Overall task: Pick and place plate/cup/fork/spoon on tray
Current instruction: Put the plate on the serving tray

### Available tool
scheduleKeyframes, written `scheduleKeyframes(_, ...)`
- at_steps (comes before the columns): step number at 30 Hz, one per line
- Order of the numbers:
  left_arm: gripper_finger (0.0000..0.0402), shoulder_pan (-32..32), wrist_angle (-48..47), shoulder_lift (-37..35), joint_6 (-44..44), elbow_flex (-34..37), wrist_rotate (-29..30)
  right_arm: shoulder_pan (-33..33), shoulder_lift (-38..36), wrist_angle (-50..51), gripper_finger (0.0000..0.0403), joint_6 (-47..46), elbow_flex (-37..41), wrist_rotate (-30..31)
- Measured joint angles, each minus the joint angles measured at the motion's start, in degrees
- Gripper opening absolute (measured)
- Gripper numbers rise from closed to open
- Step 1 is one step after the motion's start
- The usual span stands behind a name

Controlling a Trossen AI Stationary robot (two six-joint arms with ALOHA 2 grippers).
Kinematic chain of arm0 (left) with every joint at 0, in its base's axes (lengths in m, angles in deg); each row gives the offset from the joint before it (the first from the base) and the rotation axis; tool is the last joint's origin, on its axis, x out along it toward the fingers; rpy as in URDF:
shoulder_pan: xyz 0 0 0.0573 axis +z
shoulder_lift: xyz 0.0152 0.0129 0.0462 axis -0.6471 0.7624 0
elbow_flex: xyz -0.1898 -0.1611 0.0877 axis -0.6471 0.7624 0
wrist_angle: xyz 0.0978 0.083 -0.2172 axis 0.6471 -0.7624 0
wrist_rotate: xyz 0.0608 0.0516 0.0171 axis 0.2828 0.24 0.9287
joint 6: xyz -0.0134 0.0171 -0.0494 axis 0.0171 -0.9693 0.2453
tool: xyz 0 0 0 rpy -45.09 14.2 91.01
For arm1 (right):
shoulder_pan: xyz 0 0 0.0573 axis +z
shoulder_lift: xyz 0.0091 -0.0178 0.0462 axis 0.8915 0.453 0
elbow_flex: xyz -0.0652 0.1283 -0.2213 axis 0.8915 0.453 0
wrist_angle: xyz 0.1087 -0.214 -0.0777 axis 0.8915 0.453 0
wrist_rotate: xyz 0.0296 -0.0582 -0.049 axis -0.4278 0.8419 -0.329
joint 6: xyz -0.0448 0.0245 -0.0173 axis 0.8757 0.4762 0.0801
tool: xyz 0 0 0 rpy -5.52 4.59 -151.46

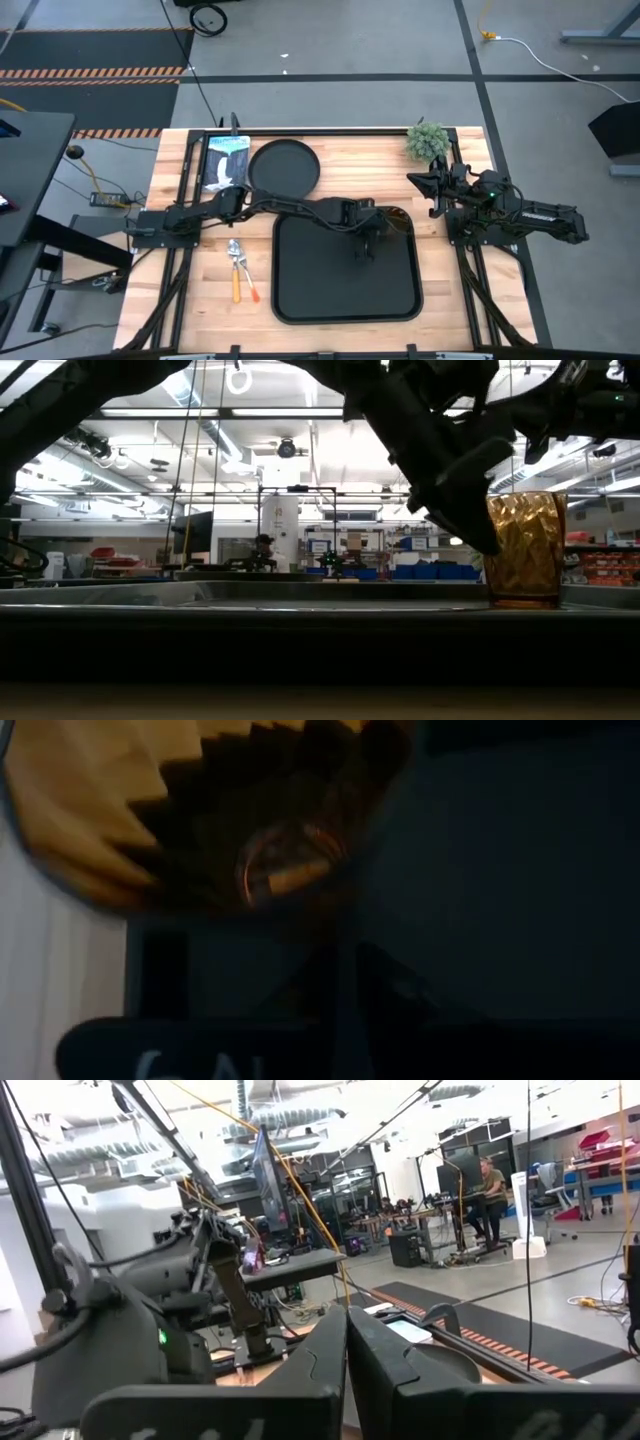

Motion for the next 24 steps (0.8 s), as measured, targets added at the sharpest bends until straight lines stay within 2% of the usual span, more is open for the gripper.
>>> scheduleKeyframes(8, 0.0030, -0.2, -12.9, -1.2, -3.0, 0.0, 7.8, 0.0, 0.0, 0.7, 0.0018, 0.0, 0.0, -0.1)
scheduleKeyframes(14, 0.0006, -0.1, -18.7, -2.6, -5.4, 0.0, 8.9, 0.0, 0.0, 1.2, 0.0018, -0.1, 0.0, -0.1)
scheduleKeyframes(24, 0.0011, -0.1, -28.7, -3.7, -5.8, 0.0, 13.5, 0.0, 0.0, 2.9, 0.0018, -0.6, 0.0, -0.1)
